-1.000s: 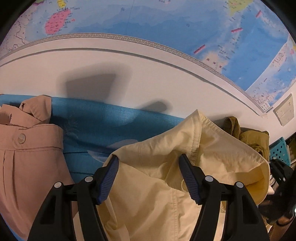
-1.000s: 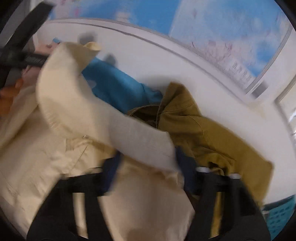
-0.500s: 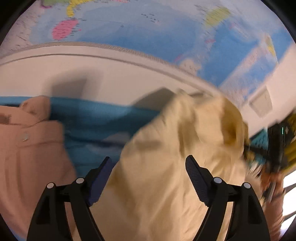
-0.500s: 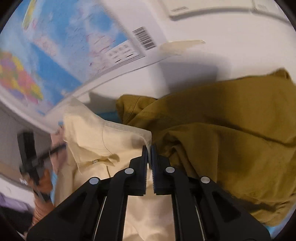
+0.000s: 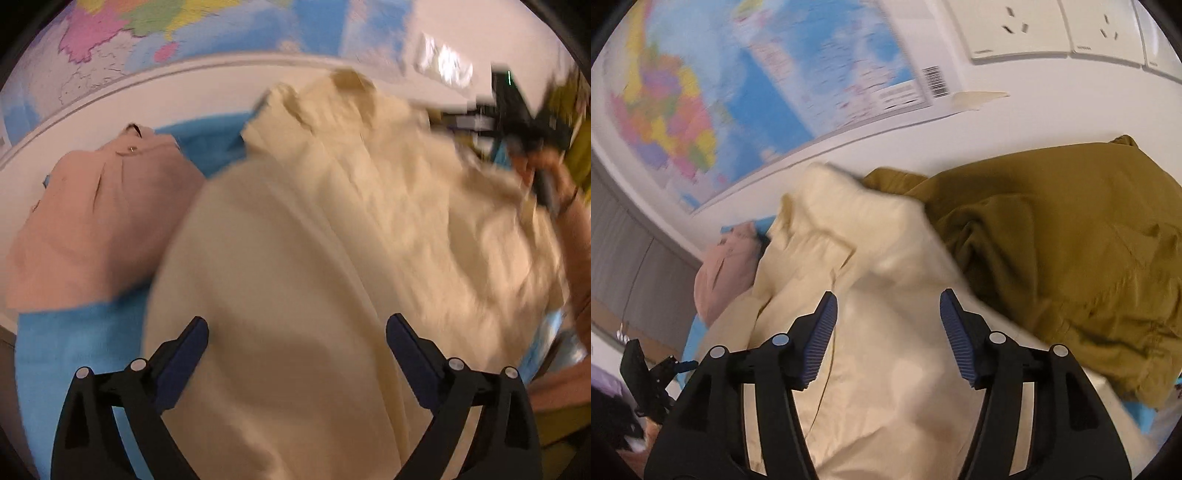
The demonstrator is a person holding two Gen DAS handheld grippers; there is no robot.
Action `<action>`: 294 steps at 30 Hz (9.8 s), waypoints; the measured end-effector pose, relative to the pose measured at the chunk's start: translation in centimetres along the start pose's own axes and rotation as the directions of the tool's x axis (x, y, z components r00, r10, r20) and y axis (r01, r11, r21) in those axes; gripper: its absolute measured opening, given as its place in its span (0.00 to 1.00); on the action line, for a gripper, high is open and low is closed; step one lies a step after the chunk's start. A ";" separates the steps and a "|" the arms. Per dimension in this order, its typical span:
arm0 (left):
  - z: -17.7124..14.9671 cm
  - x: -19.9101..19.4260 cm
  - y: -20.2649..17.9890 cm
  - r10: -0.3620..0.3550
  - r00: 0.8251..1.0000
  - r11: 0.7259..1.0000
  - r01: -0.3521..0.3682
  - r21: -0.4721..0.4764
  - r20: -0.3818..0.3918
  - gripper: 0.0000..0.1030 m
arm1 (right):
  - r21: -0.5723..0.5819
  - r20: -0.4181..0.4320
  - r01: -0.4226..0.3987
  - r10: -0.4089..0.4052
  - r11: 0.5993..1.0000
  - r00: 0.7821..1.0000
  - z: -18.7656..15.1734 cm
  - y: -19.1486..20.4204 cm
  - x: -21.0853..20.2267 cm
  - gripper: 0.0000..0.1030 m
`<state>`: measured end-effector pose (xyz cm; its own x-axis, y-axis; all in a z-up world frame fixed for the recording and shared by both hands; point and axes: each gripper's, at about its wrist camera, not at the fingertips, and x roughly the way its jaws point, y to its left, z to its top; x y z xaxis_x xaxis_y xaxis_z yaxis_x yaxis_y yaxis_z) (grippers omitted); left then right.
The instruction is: Fold large clothes
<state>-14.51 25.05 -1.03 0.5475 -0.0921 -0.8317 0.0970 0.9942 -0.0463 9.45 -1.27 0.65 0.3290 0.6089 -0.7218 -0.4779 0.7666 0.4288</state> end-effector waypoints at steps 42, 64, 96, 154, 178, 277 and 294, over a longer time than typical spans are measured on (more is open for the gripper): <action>-9.8 -4.8 -3.2 -0.134 0.967 0.991 0.135 0.009 0.217 0.78 | 0.080 0.007 -0.233 0.233 0.969 0.973 -29.3 -3.8 -14.7 0.74; -17.2 -3.1 -6.2 -0.075 0.995 0.992 0.067 0.105 0.067 0.85 | -0.223 0.138 0.370 -0.347 0.902 0.928 -30.3 -0.5 -12.0 0.72; -12.7 -10.2 1.0 -0.220 0.923 0.895 0.319 -0.312 0.314 0.25 | 0.043 0.285 -0.221 0.200 0.974 0.937 -27.4 2.6 -22.1 0.07; 13.5 11.0 0.0 0.179 0.982 0.962 -0.187 0.197 0.058 0.54 | -0.323 0.123 0.252 -0.223 0.912 0.967 -0.7 7.4 2.6 0.01; -2.8 -0.9 1.0 0.044 0.986 0.997 -0.054 0.060 0.158 0.76 | -0.316 0.183 0.199 -0.146 0.928 0.972 -10.4 3.7 -12.7 0.70; 3.5 3.6 4.4 -0.228 0.962 0.942 0.257 -0.215 0.149 0.58 | -0.565 -0.048 -0.005 -0.027 0.825 0.999 -14.4 16.4 -2.5 0.70; 5.7 10.6 -0.7 -0.157 0.982 0.985 0.148 -0.088 -0.107 0.21 | 0.234 0.002 -0.037 0.038 0.971 0.999 -11.1 -8.4 -5.0 0.86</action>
<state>-4.05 23.03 -6.64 0.4331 -0.2409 -0.8686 0.1040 0.9705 -0.2173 2.80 -12.97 -5.37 0.3120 0.6377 -0.7043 -0.2855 0.7699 0.5707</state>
